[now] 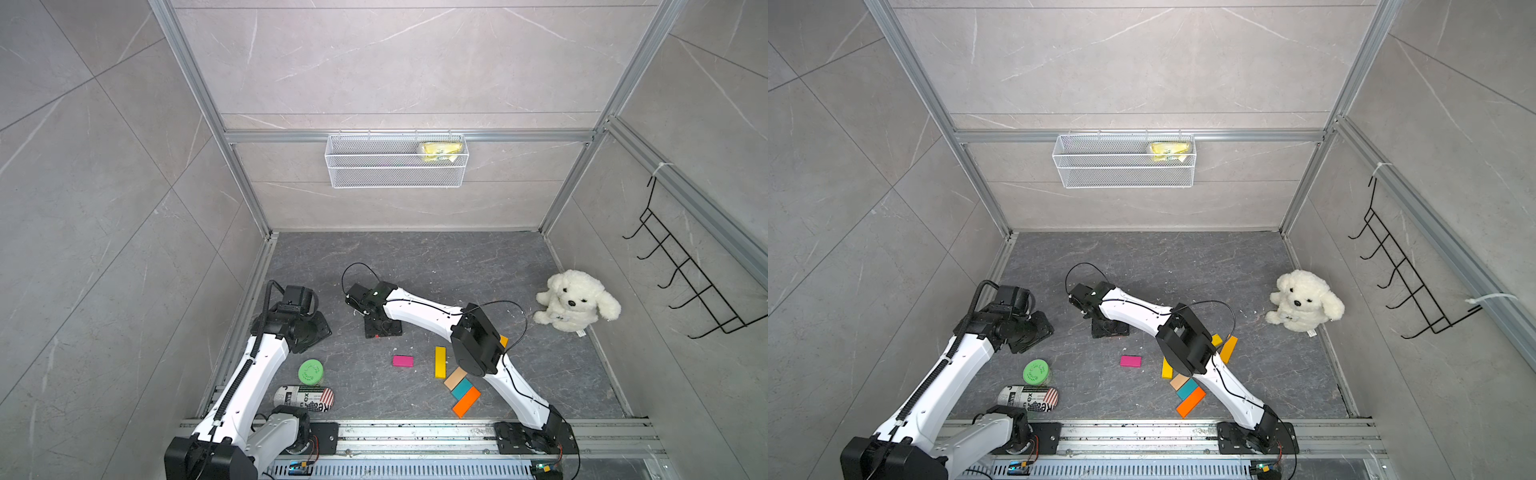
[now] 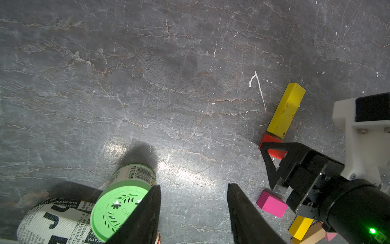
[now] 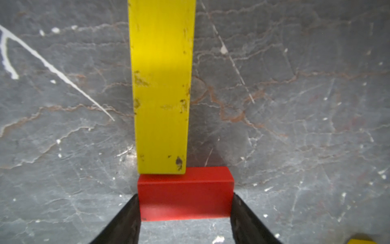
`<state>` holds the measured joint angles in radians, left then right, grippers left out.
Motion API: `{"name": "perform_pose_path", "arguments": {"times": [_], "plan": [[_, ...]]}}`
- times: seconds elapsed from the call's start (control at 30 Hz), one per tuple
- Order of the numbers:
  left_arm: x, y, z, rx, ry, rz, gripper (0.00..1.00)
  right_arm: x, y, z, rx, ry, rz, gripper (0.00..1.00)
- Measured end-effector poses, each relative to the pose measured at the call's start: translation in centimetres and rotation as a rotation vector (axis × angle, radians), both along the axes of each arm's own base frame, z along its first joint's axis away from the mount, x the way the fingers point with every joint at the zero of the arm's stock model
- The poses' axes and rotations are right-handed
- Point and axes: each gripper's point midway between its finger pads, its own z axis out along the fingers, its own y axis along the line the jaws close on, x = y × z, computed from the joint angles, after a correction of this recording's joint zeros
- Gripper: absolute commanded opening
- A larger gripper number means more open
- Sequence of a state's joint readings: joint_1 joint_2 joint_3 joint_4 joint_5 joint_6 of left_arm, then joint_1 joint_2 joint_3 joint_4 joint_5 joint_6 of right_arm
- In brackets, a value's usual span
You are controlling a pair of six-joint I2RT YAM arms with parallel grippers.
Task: Assemble the letter h with building blocks
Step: Adjust the building block at the center of the board.
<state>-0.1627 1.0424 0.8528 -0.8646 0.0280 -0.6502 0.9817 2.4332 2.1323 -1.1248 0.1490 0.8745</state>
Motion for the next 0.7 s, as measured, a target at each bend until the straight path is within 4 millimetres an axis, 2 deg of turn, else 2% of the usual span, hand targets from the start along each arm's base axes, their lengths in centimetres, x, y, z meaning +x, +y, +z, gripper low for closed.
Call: {"name": "perform_pose_path", "arguments": {"times": [0.27, 0.47, 0.53, 0.7], "plan": [[0.0, 0.0, 0.0, 0.000, 0.001, 0.000, 0.55, -0.3, -0.2, 0.0, -0.019, -0.004, 0.002, 0.92], [-0.3, 0.2, 0.2, 0.011, -0.004, 0.000, 0.56, -2.0, -0.1, 0.7, -0.034, -0.014, 0.056, 0.96], [-0.5, 0.5, 0.3, 0.023, -0.006, 0.003, 0.56, -3.1, -0.8, 1.6, -0.036, -0.023, 0.075, 0.97], [-0.3, 0.6, 1.1, 0.029, -0.024, 0.000, 0.56, -6.5, -4.8, 5.4, -0.005, -0.050, 0.079, 1.00]]}}
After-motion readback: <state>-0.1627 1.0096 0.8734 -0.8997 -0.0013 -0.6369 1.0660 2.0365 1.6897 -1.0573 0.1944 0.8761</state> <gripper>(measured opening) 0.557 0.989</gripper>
